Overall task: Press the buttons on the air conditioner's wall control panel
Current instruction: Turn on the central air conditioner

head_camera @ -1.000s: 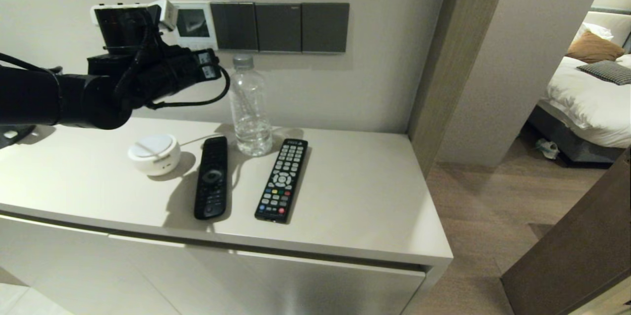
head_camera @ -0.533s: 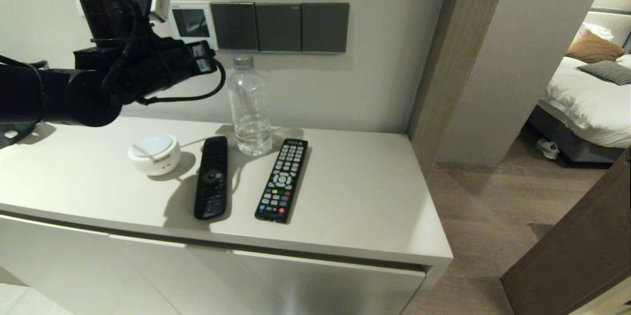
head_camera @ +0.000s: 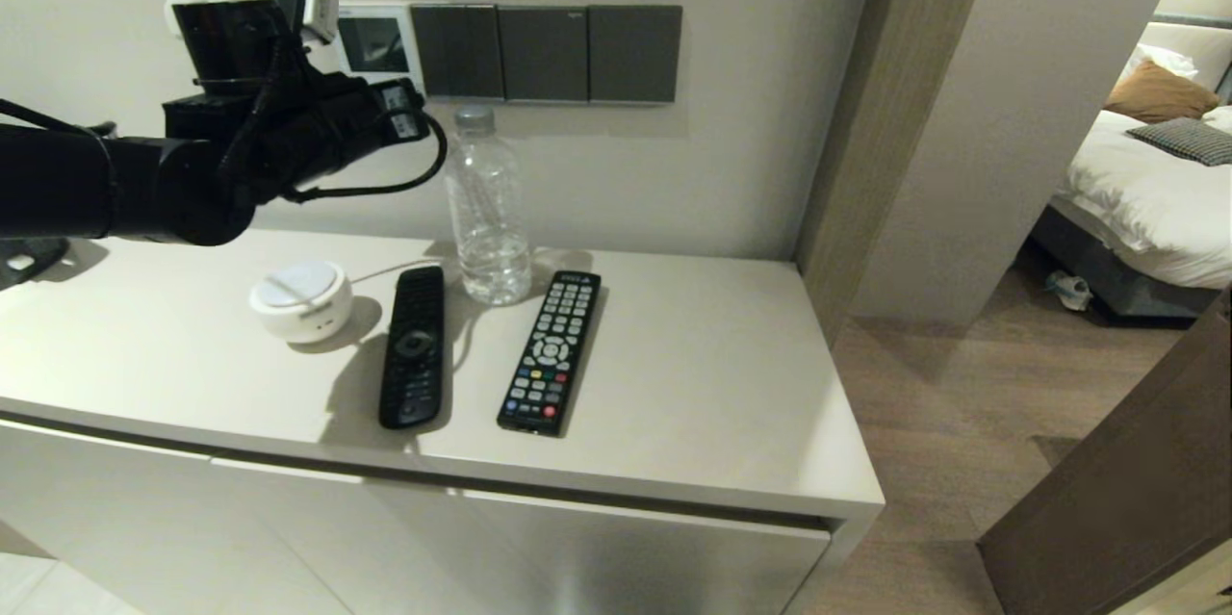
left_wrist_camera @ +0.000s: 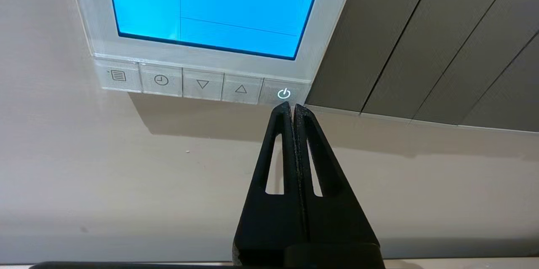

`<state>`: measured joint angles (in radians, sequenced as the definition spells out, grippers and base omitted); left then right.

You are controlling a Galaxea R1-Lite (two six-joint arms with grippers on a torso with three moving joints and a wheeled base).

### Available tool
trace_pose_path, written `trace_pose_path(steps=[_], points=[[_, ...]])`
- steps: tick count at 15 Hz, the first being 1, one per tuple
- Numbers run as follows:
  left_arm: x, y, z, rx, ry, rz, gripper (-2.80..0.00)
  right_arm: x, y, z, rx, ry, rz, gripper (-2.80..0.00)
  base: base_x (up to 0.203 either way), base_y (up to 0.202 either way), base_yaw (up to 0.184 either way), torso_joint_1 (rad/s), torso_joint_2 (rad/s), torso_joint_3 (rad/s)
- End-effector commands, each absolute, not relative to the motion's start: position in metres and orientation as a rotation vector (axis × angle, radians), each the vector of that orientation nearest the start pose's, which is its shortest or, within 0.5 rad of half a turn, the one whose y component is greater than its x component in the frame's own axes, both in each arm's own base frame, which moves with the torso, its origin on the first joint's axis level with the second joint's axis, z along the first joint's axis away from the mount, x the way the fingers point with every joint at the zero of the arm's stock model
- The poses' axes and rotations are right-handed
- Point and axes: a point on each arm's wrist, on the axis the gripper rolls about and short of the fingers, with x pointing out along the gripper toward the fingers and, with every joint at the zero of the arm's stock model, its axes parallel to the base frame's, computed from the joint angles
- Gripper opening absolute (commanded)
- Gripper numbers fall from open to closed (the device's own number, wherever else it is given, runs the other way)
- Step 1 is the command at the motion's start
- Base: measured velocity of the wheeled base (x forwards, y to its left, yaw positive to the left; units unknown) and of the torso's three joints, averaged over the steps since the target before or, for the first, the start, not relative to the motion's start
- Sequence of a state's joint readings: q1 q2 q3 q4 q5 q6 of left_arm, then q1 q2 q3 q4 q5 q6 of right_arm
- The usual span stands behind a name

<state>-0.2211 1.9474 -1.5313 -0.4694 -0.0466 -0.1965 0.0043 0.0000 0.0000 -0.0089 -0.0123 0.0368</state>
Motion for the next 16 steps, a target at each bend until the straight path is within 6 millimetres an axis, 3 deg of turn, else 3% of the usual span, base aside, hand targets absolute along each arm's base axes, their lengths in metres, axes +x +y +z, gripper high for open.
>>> trace_pose_path(steps=[1, 8, 16], points=[[0.397, -0.090, 0.280, -0.201, -0.025, -0.270, -2.80, -0.023, 0.000, 0.076, 0.037, -0.006, -0.008, -2.80, 0.000, 0.000, 0.000, 0.000, 0.00, 0.000], [0.395, -0.085, 0.282, -0.201, -0.030, -0.259, -2.80, -0.023, 0.000, 0.076, 0.037, -0.006, -0.008, -2.80, 0.000, 0.000, 0.000, 0.000, 0.00, 0.000], [0.344, -0.076, 0.312, -0.202, -0.084, -0.270, -2.80, -0.023, 0.000, 0.076, 0.037, -0.006, -0.008, -2.80, 0.000, 0.000, 0.000, 0.000, 0.00, 0.000]])
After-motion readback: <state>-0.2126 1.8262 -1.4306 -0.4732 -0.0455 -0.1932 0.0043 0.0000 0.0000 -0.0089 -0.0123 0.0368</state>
